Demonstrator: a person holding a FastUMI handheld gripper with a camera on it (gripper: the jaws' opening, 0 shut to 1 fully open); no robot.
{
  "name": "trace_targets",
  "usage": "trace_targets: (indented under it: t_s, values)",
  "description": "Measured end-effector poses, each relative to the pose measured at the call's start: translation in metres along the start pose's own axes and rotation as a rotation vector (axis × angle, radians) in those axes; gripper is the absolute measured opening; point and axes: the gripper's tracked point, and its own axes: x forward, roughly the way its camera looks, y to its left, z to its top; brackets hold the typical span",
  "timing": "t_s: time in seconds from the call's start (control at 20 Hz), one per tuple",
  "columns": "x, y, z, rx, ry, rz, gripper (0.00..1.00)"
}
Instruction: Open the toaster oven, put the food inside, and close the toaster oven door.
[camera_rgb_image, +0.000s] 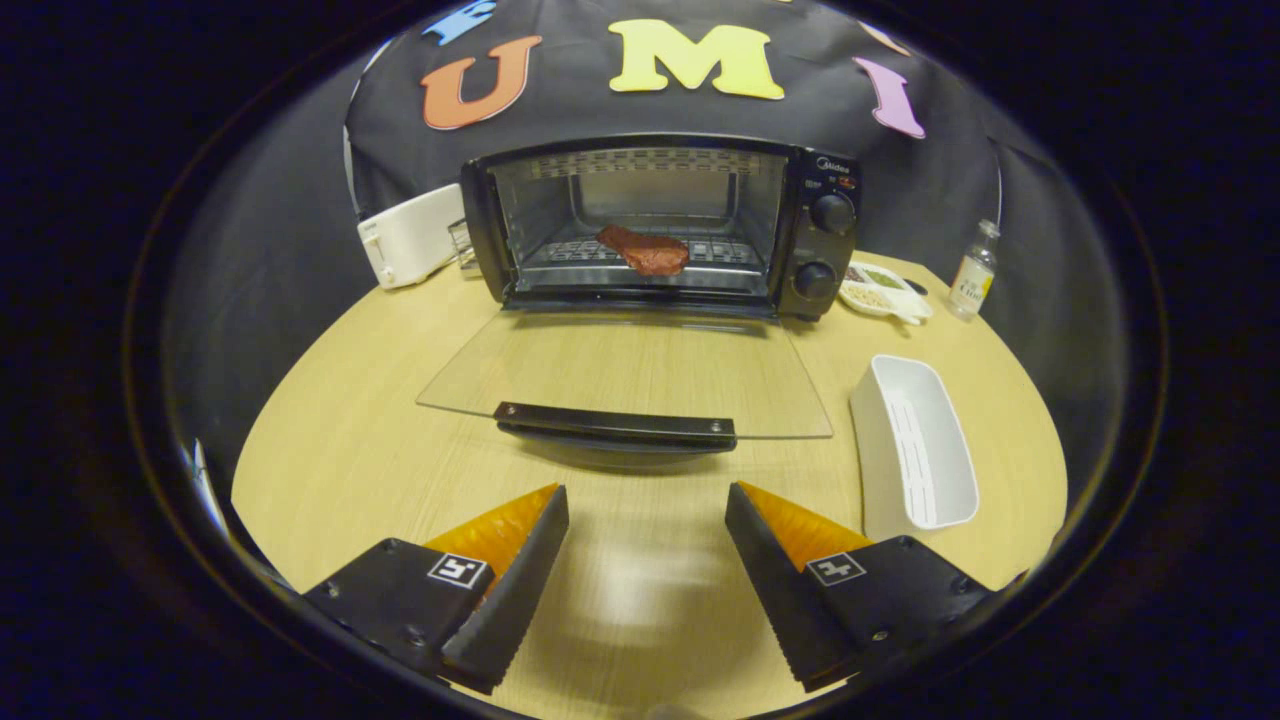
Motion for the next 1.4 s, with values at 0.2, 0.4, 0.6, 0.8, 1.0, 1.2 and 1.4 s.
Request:
trace_targets:
  t_s: [0.2, 0.4, 0.6, 0.8, 1.0, 1.2, 1.4]
  values:
    - [0.011, 0.003, 0.001, 0.011, 0.007, -0.01, 1.0]
    - [0.02, 0.002, 0.001, 0.027, 0.021, -0.018, 1.0]
    - [0.022, 0.001, 0.008, 0.03, 0.019, -0.015, 1.0]
    - [0.016, -0.001, 0.025, 0.029, -0.003, -0.011, 1.0]
    - [0.013, 0.0, 0.028, 0.031, 0.012, -0.002, 1.0]
    - [0.01, 0.0, 0.032, 0.021, 0.013, -0.003, 1.0]
    - [0.007, 0.0, 0.037, 0.019, 0.012, -0.006, 1.0]
